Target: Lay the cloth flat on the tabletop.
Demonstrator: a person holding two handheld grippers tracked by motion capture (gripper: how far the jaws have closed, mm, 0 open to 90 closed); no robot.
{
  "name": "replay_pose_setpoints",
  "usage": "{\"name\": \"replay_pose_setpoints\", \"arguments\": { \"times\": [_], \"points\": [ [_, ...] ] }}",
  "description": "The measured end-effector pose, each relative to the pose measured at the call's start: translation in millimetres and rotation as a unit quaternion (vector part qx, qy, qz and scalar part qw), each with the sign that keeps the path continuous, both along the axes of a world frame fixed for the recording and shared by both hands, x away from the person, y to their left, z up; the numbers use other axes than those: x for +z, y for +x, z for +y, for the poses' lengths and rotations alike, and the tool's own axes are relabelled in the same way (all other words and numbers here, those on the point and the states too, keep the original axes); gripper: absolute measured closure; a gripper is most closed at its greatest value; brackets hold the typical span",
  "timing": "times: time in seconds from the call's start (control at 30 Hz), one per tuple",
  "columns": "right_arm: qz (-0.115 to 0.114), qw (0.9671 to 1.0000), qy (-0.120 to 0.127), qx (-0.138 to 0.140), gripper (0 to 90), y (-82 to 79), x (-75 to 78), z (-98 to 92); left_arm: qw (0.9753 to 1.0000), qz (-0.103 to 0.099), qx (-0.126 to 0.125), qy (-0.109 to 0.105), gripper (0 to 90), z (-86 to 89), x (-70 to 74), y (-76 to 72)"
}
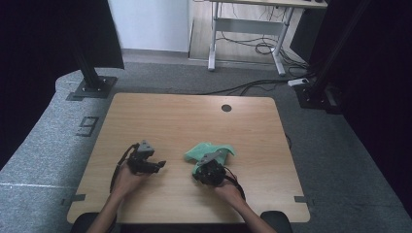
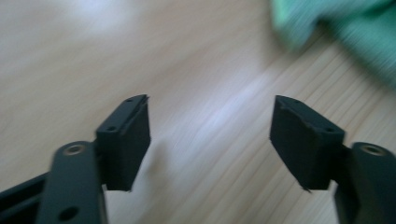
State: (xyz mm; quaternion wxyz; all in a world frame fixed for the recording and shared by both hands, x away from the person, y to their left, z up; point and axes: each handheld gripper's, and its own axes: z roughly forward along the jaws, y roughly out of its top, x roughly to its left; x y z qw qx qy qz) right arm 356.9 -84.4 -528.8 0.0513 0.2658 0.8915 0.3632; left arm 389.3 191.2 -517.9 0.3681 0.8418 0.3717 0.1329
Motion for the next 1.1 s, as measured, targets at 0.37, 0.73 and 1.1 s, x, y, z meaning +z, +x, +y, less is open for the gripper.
{"name": "replay_pose_setpoints", "arguments": {
  "times": [0.37, 0.73, 1.1],
  "points": [
    [-0.001, 1.0000, 0.004, -0.008, 85.4, -4.4, 0.5, -13.0, 0.9949, 0.001, -0.099, 0.021, 43.5, -83.0, 1.2, 28.0],
    [-0.014, 0.9993, 0.006, -0.034, 85.5, -4.9, 7.7, -39.0, 0.9964, 0.008, -0.080, 0.027, 83.2, -76.6, -5.6, 33.4],
    [-0.032, 0.9938, 0.018, -0.105, 86.4, 7.7, 20.7, -92.6, 0.9987, -0.012, -0.050, 0.007, 83.3, -41.9, 21.2, 23.7]
  ]
}}
